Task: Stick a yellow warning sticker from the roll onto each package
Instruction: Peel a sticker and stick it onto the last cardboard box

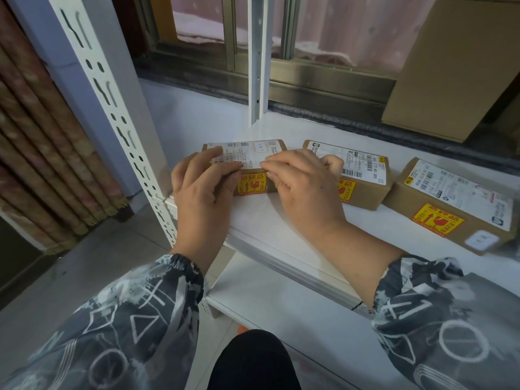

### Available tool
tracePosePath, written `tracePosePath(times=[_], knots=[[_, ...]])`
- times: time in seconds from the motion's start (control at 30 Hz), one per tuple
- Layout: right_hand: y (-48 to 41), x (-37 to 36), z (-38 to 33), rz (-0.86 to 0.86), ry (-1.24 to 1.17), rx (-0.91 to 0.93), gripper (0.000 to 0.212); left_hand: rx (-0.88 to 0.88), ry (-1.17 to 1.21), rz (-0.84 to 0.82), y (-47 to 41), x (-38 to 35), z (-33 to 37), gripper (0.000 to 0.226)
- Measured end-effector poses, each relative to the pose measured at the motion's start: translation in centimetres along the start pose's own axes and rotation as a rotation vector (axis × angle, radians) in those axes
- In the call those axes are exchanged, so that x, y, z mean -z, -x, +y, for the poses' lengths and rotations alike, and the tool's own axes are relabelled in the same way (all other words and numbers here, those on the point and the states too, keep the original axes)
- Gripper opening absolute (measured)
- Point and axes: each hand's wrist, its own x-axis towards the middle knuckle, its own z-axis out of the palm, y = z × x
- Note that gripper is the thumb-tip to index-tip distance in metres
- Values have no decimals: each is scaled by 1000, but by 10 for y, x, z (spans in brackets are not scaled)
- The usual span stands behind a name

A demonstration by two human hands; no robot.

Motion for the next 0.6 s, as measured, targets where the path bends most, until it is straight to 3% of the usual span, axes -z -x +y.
tracePosePath(times=[0.6], knots=[[1,1,-2,-12,88,32,21,65,-12,54,0,-4,-1,20]])
